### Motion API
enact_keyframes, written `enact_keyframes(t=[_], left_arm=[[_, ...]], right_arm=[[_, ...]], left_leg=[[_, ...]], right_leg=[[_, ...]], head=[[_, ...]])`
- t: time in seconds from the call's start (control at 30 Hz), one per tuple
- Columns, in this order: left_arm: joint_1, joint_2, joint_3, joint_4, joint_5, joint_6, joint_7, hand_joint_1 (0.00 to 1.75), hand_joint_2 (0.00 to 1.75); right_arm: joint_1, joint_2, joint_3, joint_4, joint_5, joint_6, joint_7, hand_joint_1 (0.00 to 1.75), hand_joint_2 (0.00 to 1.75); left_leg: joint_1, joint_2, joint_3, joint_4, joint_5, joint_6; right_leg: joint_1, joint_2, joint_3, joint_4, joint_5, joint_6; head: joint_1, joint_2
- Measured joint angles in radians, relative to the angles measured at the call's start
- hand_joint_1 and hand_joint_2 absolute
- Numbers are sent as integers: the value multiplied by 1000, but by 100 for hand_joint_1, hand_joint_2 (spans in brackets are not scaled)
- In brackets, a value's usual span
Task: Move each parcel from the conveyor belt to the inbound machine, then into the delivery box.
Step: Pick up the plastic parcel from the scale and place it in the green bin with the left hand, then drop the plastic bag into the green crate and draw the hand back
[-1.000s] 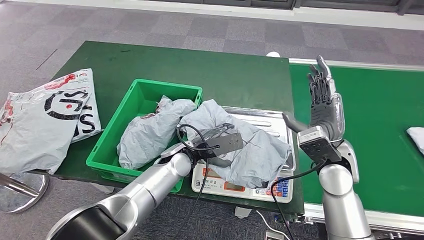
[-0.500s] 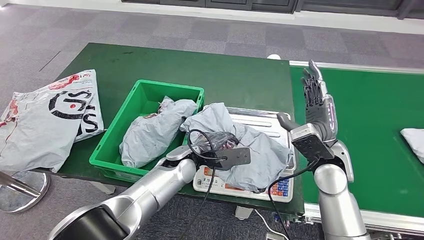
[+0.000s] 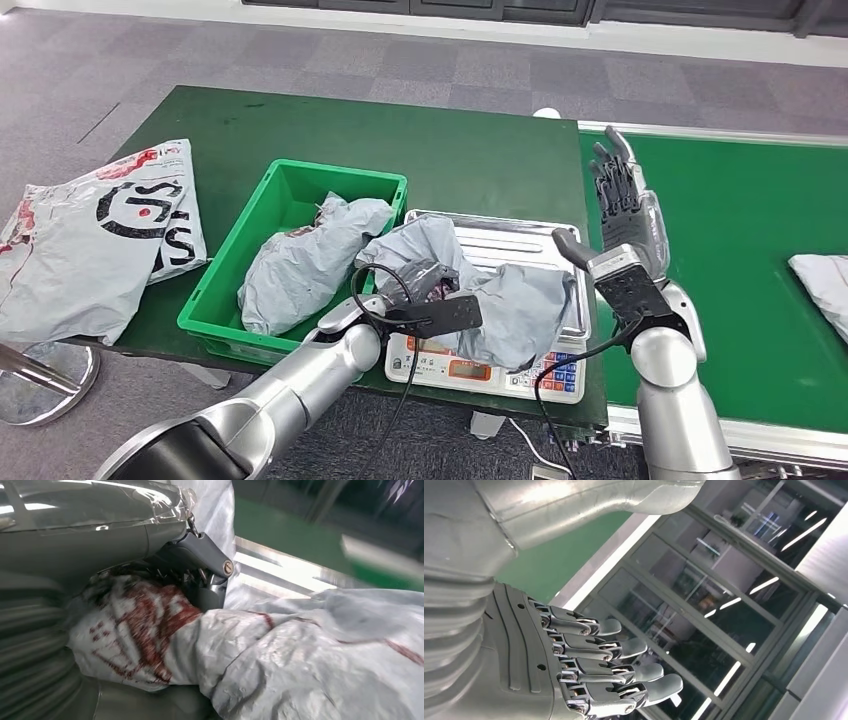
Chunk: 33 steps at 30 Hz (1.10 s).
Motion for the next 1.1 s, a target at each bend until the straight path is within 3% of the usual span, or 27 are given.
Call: enact_keyframes(t=[0.13, 0.23, 0.33, 0.47, 0.67, 0.87, 0.97, 1.1], left_arm=[[32, 17, 69, -67, 83, 156, -176, 175, 175], [64, 26, 136, -156, 161, 224, -314, 175, 175], [108, 38, 171, -283, 225, 272, -364, 175, 175], [147, 57, 175, -419, 251, 297, -370, 175, 175], [175, 73, 175, -516, 275, 312, -370, 175, 175], [200, 123, 122, -687, 297, 501, -372, 175, 175], [214, 136, 117, -773, 155, 560, -360, 175, 175], [209, 120, 220, -771, -196, 566, -234, 175, 175]], right_arm=[[-4, 0, 0, 0, -10, 11, 0, 0, 175], [-9, 0, 0, 2, -15, 14, 1, 0, 175], [-17, 0, 0, 6, -21, 10, 3, 0, 175], [-26, 0, 0, 12, -26, 8, 4, 0, 175], [-30, 0, 0, 16, -29, 6, 4, 0, 175], [-40, -8, 0, 26, -51, -8, 3, 0, 175], [-42, -16, -1, 30, -57, -14, 3, 0, 175], [-37, -20, -4, 31, -47, -25, 9, 0, 175]], left_leg=[[0, 0, -2, 0, 0, 0], [0, 0, -4, 0, -1, -1], [0, 0, -6, 0, -1, -1], [0, -1, -9, 0, -1, -1], [0, 0, -9, 0, -1, 0], [0, 0, -9, 0, -1, 0], [0, 0, -9, 0, -1, 0], [0, 1, -9, 0, -2, 0]], right_leg=[[0, 1, -3, 0, 0, 0], [0, 1, -5, 0, 0, 0], [0, 1, -7, 0, -1, 0], [0, 1, -9, 0, -1, 0], [0, 1, -9, 0, -1, 0], [0, 1, -10, 0, -1, 0], [0, 1, -10, 0, -2, 0], [0, 2, -11, 0, -2, 0]], head=[[0, 0], [0, 0], [0, 0], [0, 0], [0, 0], [0, 0], [0, 0], [0, 0]])
